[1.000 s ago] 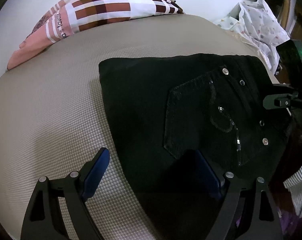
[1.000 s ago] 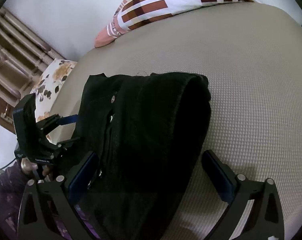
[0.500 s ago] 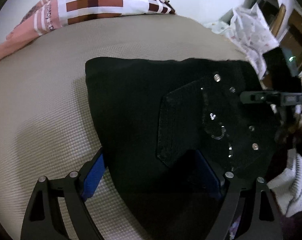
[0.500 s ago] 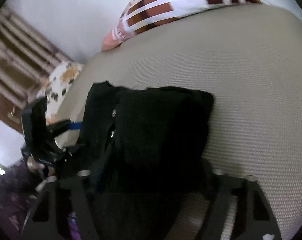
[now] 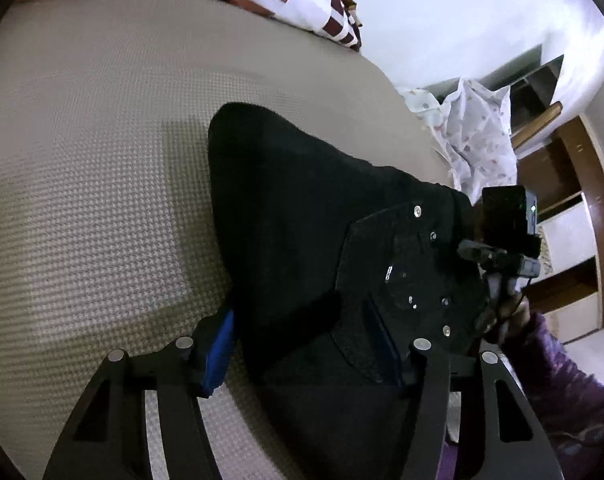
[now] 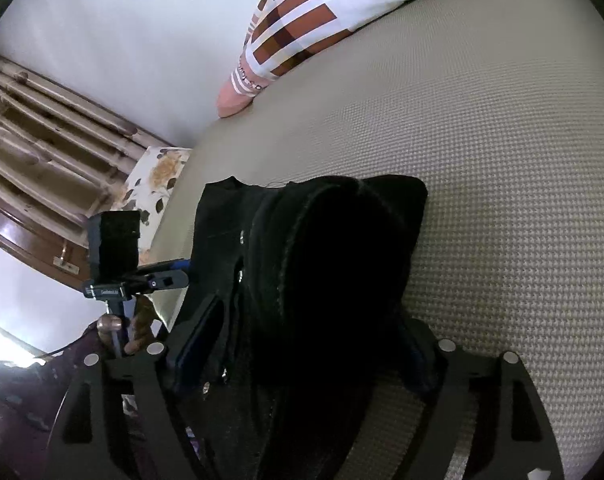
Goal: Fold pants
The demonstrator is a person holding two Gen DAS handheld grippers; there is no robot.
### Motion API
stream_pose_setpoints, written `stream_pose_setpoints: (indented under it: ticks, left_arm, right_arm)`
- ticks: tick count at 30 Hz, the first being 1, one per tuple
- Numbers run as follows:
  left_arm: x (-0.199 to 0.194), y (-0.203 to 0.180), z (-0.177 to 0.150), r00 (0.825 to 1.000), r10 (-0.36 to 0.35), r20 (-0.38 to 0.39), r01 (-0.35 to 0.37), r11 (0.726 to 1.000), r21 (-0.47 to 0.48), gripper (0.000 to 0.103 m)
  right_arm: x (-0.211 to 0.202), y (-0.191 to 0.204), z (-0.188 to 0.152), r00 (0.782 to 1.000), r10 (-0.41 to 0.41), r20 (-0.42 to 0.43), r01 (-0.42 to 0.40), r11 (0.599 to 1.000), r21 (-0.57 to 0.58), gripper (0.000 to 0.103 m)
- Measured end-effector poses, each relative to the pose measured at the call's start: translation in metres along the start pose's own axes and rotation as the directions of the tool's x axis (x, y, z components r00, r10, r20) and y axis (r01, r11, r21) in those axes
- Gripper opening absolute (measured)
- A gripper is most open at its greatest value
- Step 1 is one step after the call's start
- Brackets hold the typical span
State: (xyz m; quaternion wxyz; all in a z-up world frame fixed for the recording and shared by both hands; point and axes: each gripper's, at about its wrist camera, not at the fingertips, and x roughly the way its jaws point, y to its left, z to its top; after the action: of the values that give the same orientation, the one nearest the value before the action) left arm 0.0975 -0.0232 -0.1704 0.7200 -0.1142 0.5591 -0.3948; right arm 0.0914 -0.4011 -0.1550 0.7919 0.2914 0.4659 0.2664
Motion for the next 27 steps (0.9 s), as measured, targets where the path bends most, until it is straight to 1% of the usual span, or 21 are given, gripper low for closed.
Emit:
stream_pose_setpoints:
  ticks: [2, 3, 4, 6, 7, 9, 10, 12, 15, 16, 17, 18, 19, 20, 21, 22, 23, 24, 25, 26, 27]
  left_arm:
    - [0.0, 0.003, 0.005, 0.999, -0.037, -0.029, 0.036, 0.999, -0.018, 0.062]
    - [0.002, 0.004, 0.01, 0.997, -0.065, -0.051, 0.064, 0.997, -0.031, 0.066]
    - [0.006, 0.003, 0.016, 0.994, -0.087, -0.072, 0.084, 0.995, -0.044, 0.068]
    - [0.008, 0.004, 0.018, 0.989, -0.114, -0.091, 0.108, 0.992, -0.067, 0.068]
    - [0.008, 0.004, 0.018, 0.986, -0.128, -0.103, 0.121, 0.99, -0.071, 0.068]
    - [0.012, 0.006, 0.018, 0.974, -0.168, -0.154, 0.159, 0.985, -0.069, 0.068]
    - [0.011, 0.006, 0.017, 0.969, -0.181, -0.169, 0.172, 0.983, -0.068, 0.068]
    - [0.009, 0.01, 0.015, 0.961, -0.209, -0.18, 0.198, 0.977, -0.077, 0.069]
    - [0.012, 0.01, 0.019, 0.957, -0.236, -0.167, 0.22, 0.969, -0.108, 0.07]
    - [0.014, 0.007, 0.021, 0.959, -0.234, -0.159, 0.22, 0.97, -0.101, 0.071]
    - [0.016, 0.002, 0.021, 0.963, -0.226, -0.148, 0.215, 0.973, -0.084, 0.071]
    - [0.018, -0.004, 0.021, 0.969, -0.209, -0.132, 0.203, 0.978, -0.056, 0.071]
    - [0.018, -0.01, 0.019, 0.977, -0.183, -0.107, 0.182, 0.983, -0.019, 0.071]
    - [0.019, -0.014, 0.016, 0.984, -0.161, -0.082, 0.162, 0.987, 0.006, 0.071]
    - [0.018, -0.018, 0.011, 0.99, -0.133, -0.052, 0.135, 0.99, 0.03, 0.071]
    - [0.018, -0.024, 0.006, 0.995, -0.098, -0.021, 0.099, 0.994, 0.051, 0.071]
    - [0.019, -0.029, 0.002, 0.998, -0.065, -0.008, 0.065, 0.996, 0.065, 0.07]
    - [0.019, -0.033, 0.0, 0.999, -0.043, -0.004, 0.043, 0.997, 0.07, 0.067]
    - [0.018, -0.034, -0.001, 0.999, -0.034, 0.002, 0.034, 0.998, 0.062, 0.061]
    - [0.018, -0.034, -0.001, 1.0, -0.029, 0.01, 0.029, 0.998, 0.054, 0.059]
    - [0.016, -0.033, -0.003, 0.999, -0.026, 0.022, 0.025, 0.999, 0.042, 0.05]
  right_arm:
    - [0.002, 0.004, -0.002, 1.0, -0.006, 0.006, 0.006, 1.0, 0.0, 0.082]
    - [0.004, 0.006, -0.002, 1.0, -0.013, 0.0, 0.013, 1.0, -0.005, 0.082]
    - [0.004, 0.007, -0.004, 1.0, 0.001, -0.004, -0.001, 1.0, 0.004, 0.082]
    - [0.003, 0.003, -0.005, 0.993, 0.12, -0.002, -0.119, 0.99, 0.071, 0.08]
    - [0.003, 0.002, -0.006, 0.991, 0.131, 0.001, -0.131, 0.989, 0.074, 0.077]
    - [0.001, -0.002, -0.005, 0.995, 0.096, -0.02, -0.094, 0.993, 0.077, 0.072]
    - [-0.001, -0.007, -0.006, 0.996, 0.084, -0.035, -0.08, 0.993, 0.086, 0.065]
    - [-0.005, -0.014, -0.006, 0.991, 0.094, -0.091, -0.087, 0.993, 0.081, 0.062]
    - [-0.004, -0.015, -0.004, 0.984, 0.107, -0.142, -0.097, 0.993, 0.072, 0.062]
    - [-0.002, -0.015, -0.003, 0.985, 0.105, -0.139, -0.095, 0.993, 0.075, 0.062]
    - [0.001, -0.011, -0.002, 0.986, 0.105, -0.13, -0.097, 0.993, 0.066, 0.065]
    - [0.005, -0.006, -0.002, 0.988, 0.099, -0.118, -0.094, 0.995, 0.044, 0.066]
    - [0.01, 0.001, -0.003, 0.99, 0.085, -0.111, -0.083, 0.996, 0.021, 0.064]
    - [0.014, 0.005, -0.005, 0.991, 0.079, -0.105, -0.078, 0.997, 0.012, 0.06]
    - [0.02, 0.007, -0.006, 0.992, 0.074, -0.106, -0.073, 0.997, 0.015, 0.043]
    - [0.025, 0.007, -0.009, 0.992, 0.074, -0.101, -0.072, 0.997, 0.028, 0.039]
    - [0.024, 0.006, -0.012, 0.994, 0.081, -0.073, -0.078, 0.996, 0.046, 0.038]
    - [0.023, 0.006, -0.011, 0.994, 0.086, -0.062, -0.083, 0.995, 0.058, 0.037]
    - [0.02, 0.007, -0.013, 0.995, 0.091, -0.048, -0.087, 0.994, 0.069, 0.036]
    - [0.017, 0.008, -0.016, 0.994, 0.1, -0.033, -0.097, 0.992, 0.076, 0.035]
    - [0.015, 0.009, -0.02, 0.994, 0.112, -0.018, -0.11, 0.99, 0.087, 0.035]
